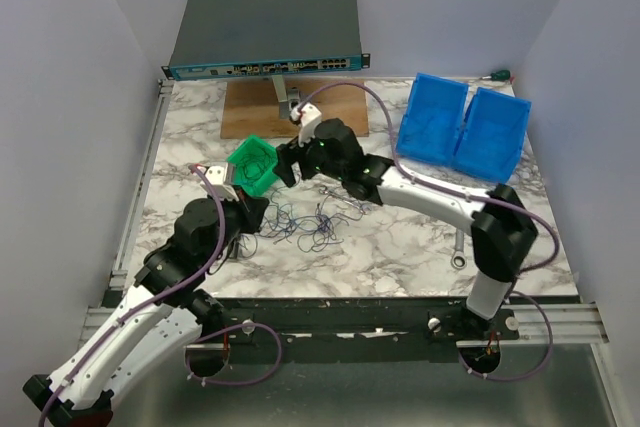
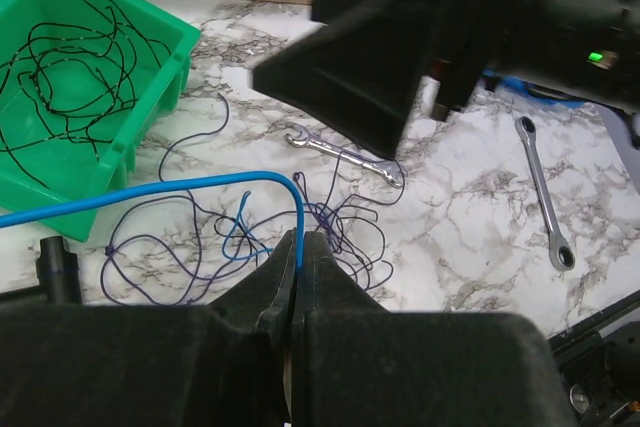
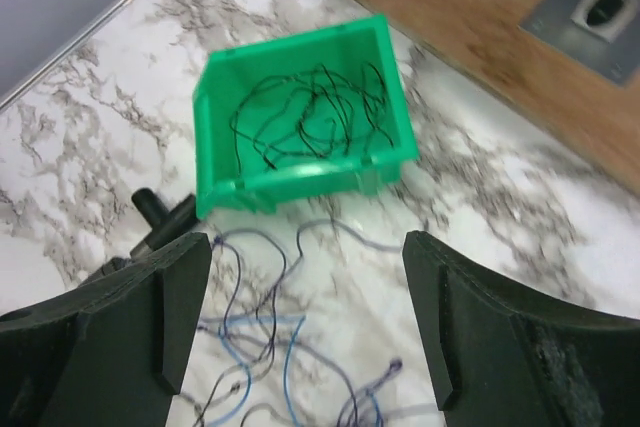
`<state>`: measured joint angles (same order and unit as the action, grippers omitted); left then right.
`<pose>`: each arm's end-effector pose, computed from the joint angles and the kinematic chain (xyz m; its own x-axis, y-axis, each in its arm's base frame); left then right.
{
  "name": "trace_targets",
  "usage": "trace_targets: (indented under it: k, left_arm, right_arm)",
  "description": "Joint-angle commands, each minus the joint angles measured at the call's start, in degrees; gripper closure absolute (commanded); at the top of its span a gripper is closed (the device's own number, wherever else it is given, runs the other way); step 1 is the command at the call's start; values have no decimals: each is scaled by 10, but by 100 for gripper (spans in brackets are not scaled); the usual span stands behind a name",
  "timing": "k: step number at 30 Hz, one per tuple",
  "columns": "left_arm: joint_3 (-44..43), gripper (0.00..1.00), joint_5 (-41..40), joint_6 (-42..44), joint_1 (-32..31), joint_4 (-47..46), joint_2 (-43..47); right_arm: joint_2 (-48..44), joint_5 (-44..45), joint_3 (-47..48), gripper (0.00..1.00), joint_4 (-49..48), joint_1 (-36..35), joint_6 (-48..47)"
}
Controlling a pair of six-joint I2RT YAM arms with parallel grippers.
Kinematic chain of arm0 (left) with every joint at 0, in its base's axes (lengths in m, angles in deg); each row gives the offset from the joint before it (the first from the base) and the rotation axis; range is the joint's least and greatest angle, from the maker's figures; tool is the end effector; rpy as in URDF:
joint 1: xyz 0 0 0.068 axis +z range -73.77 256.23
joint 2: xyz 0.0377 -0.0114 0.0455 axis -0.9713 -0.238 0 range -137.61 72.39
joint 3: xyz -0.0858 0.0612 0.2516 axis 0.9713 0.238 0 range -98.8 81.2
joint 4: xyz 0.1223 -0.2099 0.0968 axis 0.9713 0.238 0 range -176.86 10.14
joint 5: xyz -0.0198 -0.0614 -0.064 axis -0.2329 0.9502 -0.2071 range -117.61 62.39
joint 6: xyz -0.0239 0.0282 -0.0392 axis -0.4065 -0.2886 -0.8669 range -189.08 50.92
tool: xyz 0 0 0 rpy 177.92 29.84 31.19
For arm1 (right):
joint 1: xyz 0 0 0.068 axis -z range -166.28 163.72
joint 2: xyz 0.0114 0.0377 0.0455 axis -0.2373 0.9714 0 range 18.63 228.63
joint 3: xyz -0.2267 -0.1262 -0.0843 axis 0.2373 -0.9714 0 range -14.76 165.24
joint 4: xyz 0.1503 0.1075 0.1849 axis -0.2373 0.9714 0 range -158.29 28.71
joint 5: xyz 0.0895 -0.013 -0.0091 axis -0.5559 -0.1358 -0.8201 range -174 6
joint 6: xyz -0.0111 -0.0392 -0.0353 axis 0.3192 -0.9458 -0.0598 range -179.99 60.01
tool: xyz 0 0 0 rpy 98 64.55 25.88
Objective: Untangle the cables
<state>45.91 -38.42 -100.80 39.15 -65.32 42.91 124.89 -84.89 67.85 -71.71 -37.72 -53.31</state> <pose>0.1100 -0.0747 0.2984 -0.4196 -0.3303 -0.8455 0.2677 0.8450 -0.4629 0.2771 0.3486 0.2858 -0.3062 -0.1975 -0.9313 -0.7605 0.6392 0.1145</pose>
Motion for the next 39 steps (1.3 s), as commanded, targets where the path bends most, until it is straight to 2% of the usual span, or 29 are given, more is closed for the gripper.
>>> trace_targets:
  k: [1, 4, 9, 13, 18, 29, 31, 34, 35, 39]
  left_arm:
    - [2, 100, 28, 5, 3, -23, -2]
    - [27, 100, 48, -3, 3, -50, -7]
    - [53, 100, 69, -8, 3, -81, -34]
    - [67, 100, 76, -8, 3, -97, -52]
    - [80, 100, 73, -6, 3, -112, -67]
    - [78, 100, 61, 2, 3, -113, -82]
    - [79, 100, 59, 3, 3, -115, -85]
    - [81, 100, 58, 3, 3, -117, -91]
    - [81, 100, 56, 4, 3, -116, -92]
    - [79, 100, 48, 11, 3, -114, -91]
  right_arm:
    - [-95, 109, -108, 15, 82, -4, 83]
    - [-141, 169, -172, 13, 131, -2, 126]
    - [-169, 207, -239, 11, 162, 23, 165]
    - [-159, 162, -249, 9, 185, 102, 227]
    - [-143, 137, -255, 11, 154, 112, 239]
    - [-35, 134, -218, 38, 141, 111, 238]
    - [-33, 130, -213, 53, 141, 112, 235]
    - [-43, 126, -209, 88, 145, 111, 228]
    - [-50, 125, -208, 95, 152, 111, 226]
    - [-87, 130, -211, 100, 171, 111, 218]
